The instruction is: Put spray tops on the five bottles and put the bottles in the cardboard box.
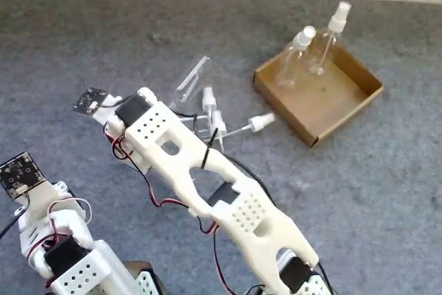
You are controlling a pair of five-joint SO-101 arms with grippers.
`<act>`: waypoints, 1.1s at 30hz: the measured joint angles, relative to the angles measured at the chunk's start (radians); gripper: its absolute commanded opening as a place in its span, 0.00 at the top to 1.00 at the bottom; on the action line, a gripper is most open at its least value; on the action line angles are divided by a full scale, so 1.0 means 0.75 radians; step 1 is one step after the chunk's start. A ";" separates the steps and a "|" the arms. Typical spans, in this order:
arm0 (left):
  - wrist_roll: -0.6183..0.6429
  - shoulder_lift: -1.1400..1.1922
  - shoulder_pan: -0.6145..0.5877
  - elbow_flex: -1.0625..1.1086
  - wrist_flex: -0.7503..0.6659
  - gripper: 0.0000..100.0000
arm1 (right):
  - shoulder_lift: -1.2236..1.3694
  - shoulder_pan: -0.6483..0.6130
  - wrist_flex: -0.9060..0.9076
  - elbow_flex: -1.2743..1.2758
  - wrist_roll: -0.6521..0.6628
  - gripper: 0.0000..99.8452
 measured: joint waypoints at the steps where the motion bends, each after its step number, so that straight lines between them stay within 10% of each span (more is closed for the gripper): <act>1: 0.000 0.000 0.000 0.000 0.000 0.99 | 0.023 0.000 0.012 -0.035 0.000 0.64; 33: 0.000 0.000 0.113 0.000 0.000 0.99 | 0.221 -0.029 0.115 -0.270 -0.145 0.64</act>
